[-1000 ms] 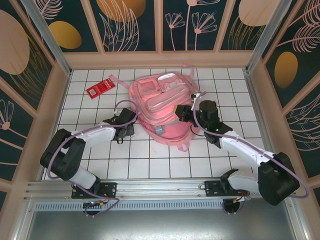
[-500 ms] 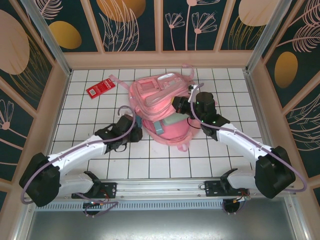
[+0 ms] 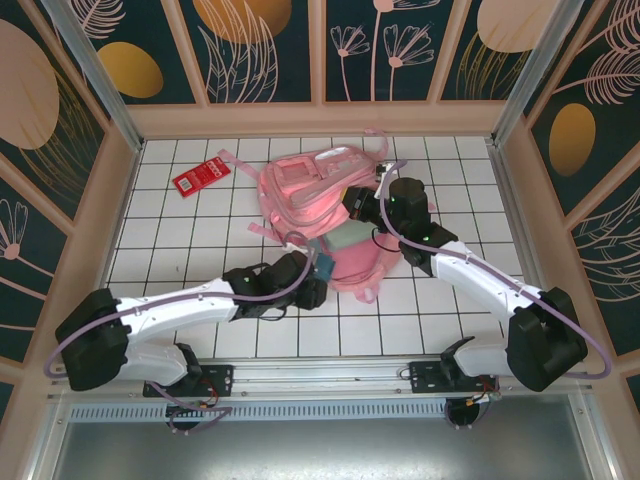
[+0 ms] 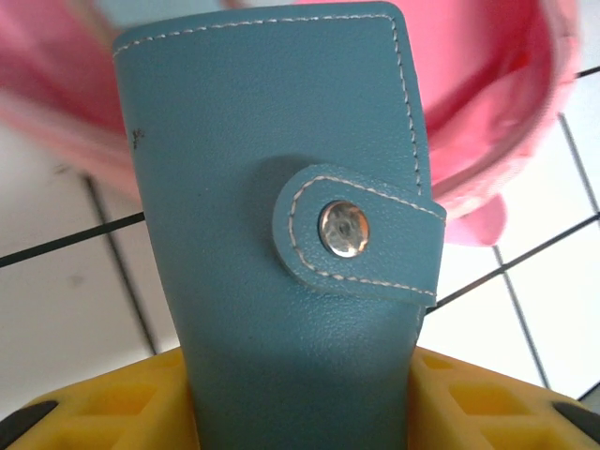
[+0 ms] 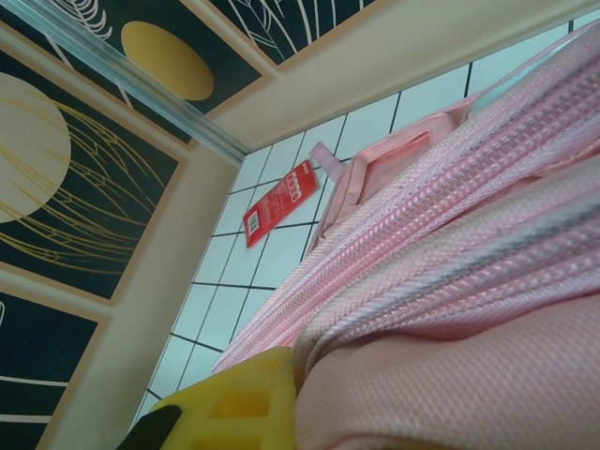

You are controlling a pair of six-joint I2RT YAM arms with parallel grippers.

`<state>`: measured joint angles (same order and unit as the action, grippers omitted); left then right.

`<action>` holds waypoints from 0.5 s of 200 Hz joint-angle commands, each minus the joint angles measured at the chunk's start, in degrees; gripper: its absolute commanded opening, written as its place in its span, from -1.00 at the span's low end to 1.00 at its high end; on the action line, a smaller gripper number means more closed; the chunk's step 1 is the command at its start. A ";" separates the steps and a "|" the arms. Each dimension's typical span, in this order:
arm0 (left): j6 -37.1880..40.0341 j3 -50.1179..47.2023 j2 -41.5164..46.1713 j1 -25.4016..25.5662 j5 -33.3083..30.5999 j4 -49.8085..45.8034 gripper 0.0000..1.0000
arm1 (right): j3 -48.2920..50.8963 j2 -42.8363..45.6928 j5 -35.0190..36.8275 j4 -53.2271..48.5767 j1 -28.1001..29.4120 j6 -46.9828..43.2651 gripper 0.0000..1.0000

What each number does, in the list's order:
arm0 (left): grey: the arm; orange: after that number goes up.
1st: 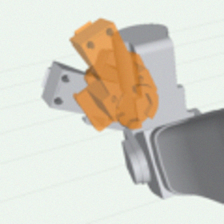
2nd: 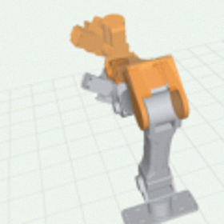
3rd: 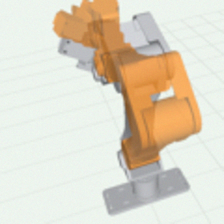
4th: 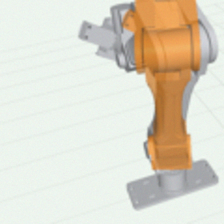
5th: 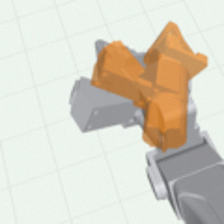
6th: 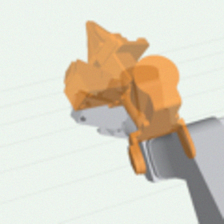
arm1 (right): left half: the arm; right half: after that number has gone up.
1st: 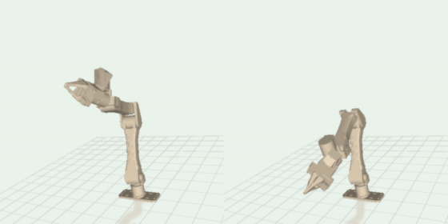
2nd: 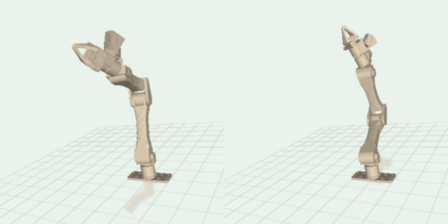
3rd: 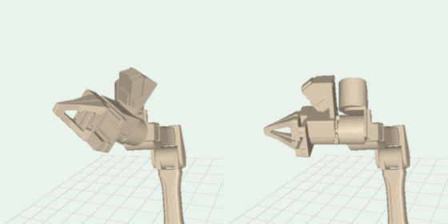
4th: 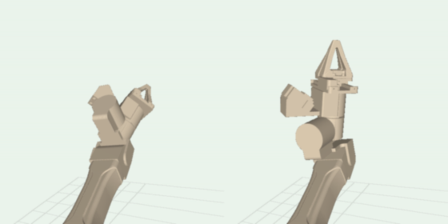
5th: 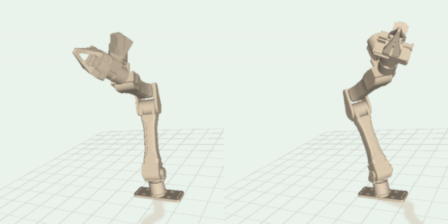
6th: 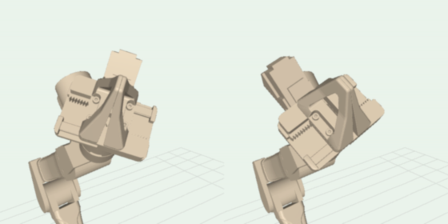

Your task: Pack the student bag

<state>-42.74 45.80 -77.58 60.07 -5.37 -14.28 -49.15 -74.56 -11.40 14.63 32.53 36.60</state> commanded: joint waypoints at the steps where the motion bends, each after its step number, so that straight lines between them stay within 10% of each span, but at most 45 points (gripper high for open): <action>1: -0.85 5.27 -3.76 1.14 -0.44 4.50 0.00 | -2.21 1.60 2.09 3.92 0.43 -0.22 -0.82; 100: 6.69 19.83 -19.26 0.90 -11.13 1.94 0.01 | 0.47 5.85 1.42 2.79 0.42 -0.48 -0.82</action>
<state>-40.62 62.04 -94.63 61.19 -11.25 -10.96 -48.71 -72.93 -10.50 12.58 32.69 36.60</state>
